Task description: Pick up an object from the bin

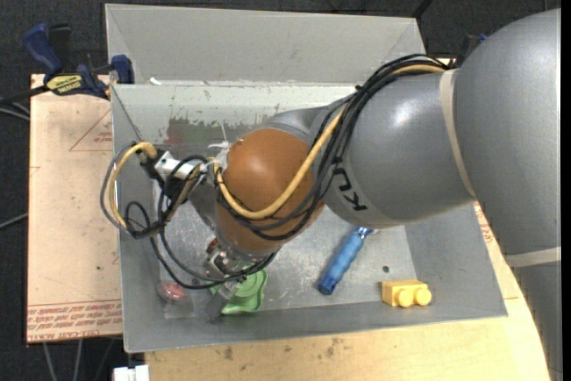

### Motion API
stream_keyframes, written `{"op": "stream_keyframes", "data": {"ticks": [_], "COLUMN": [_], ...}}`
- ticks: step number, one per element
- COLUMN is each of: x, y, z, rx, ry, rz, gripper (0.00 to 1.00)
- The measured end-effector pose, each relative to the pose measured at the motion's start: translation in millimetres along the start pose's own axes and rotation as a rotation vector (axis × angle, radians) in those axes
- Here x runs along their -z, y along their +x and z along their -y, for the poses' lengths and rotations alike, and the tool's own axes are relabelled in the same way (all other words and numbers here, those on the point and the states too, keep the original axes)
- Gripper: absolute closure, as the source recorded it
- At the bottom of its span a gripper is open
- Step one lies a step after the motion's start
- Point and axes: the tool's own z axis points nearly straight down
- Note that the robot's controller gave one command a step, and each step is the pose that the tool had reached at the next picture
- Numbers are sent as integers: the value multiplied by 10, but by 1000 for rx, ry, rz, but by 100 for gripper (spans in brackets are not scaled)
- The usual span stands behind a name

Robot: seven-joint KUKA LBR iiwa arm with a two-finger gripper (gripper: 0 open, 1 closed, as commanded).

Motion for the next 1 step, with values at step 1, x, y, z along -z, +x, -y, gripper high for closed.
{"op": "stream_keyframes", "data": {"ticks": [1], "x": [1704], "y": [217], "z": [-18], "rx": [-1], "ry": [2], "rz": [0], "gripper": [100]}}
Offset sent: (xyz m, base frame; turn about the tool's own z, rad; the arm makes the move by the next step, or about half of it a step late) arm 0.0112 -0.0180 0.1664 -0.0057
